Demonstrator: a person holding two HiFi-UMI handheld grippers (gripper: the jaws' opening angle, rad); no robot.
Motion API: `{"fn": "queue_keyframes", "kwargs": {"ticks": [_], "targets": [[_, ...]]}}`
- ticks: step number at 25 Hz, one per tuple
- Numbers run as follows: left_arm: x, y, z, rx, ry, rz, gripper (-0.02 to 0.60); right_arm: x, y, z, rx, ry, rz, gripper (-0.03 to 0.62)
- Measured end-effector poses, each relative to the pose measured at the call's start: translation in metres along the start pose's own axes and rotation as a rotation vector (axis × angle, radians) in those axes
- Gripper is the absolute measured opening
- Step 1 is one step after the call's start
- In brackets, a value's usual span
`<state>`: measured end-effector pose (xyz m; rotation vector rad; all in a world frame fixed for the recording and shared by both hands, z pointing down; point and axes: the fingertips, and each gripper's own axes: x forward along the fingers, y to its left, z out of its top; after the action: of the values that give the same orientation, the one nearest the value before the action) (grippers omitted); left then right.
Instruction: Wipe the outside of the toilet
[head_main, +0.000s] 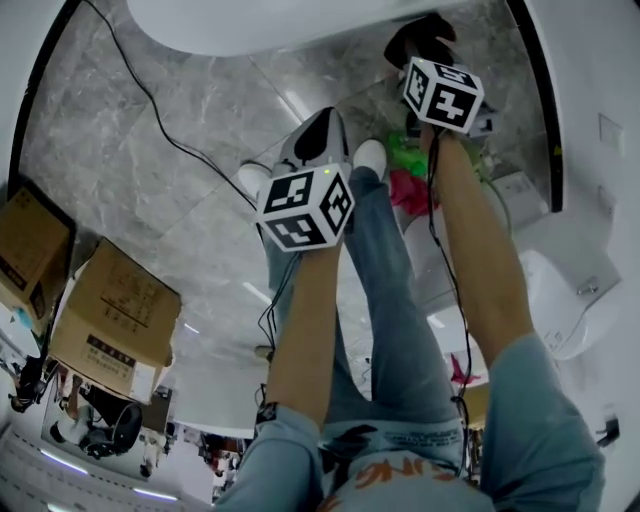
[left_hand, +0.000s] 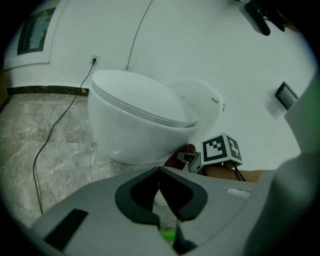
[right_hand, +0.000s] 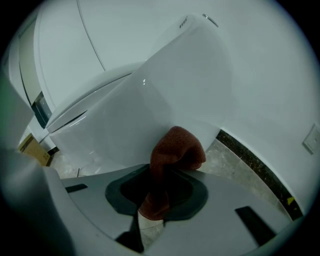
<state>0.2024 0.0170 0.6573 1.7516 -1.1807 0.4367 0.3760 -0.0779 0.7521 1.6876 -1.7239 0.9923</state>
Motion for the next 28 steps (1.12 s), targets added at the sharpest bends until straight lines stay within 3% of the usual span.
{"fn": "queue_keyframes", "kwargs": {"ticks": [11,28], "targets": [[-0.022,0.055,0.008,-0.081,-0.046,0.034,-0.006,0.015,0.048,-0.009,-0.099,0.037,0.012,0.074],[-0.062,0.127,0.019,-0.173,-0.101,0.064,-0.006,0.020,0.139,-0.039,-0.061,0.085,0.013,0.074]]}}
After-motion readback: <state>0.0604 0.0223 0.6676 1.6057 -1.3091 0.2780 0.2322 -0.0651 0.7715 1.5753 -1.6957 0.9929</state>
